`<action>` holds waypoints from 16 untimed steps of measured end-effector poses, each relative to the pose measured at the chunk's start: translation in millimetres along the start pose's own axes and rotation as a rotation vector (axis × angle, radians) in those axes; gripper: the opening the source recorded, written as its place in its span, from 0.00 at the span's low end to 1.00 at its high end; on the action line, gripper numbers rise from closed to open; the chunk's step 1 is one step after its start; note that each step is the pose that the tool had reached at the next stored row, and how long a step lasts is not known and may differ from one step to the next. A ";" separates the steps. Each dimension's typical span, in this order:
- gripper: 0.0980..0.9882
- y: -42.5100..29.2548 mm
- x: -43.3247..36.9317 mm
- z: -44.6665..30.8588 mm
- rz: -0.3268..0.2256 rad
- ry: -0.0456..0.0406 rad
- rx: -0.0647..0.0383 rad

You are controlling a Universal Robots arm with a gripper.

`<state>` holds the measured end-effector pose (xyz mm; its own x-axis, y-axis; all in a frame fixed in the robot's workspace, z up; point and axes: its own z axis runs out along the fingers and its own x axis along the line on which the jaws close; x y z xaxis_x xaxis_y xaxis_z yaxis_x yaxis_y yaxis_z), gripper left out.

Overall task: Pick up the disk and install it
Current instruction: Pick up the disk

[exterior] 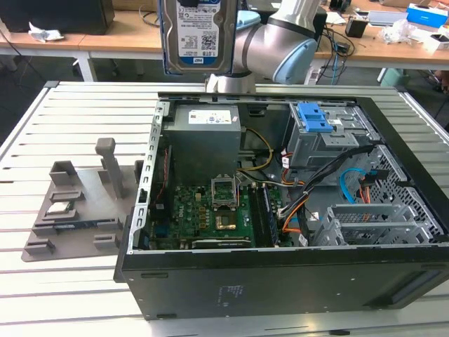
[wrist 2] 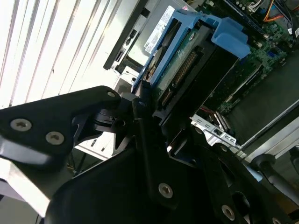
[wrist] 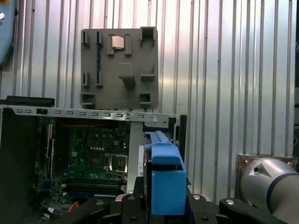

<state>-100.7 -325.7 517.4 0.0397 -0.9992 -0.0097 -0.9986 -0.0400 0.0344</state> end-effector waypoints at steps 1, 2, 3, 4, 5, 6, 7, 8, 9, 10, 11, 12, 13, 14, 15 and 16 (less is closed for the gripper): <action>0.30 -11.4 0.6 13.6 0.000 -0.0001 0.000; 0.30 -16.4 0.9 19.9 0.000 -0.0001 0.000; 0.30 -16.5 1.0 20.1 0.000 -0.0001 0.000; 0.30 -16.5 2.1 20.2 0.000 0.0000 0.000; 0.30 -16.4 3.1 20.2 0.000 0.0000 0.000; 0.30 -16.4 4.1 20.2 0.000 0.0000 0.000; 0.30 -16.3 5.6 20.2 0.000 0.0000 0.000; 0.30 -16.2 9.5 20.2 0.000 -0.0001 0.000; 0.30 -16.1 10.9 20.2 0.000 0.0000 0.000; 0.30 -16.1 11.7 20.2 0.000 0.0000 0.000; 0.30 -16.0 14.2 20.3 0.000 0.0000 0.000; 0.30 -15.9 15.2 20.3 0.000 0.0000 0.000; 0.30 -15.9 16.1 20.3 0.000 0.0000 0.000; 0.30 -15.9 17.7 20.4 0.000 -0.0001 0.000; 0.30 -15.8 19.0 20.4 0.000 -0.0001 0.000; 0.30 -15.8 19.8 20.4 0.000 -0.0001 0.000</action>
<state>-84.9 -344.7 496.3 0.0397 -0.9992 -0.0098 -0.9986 -0.0400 0.0346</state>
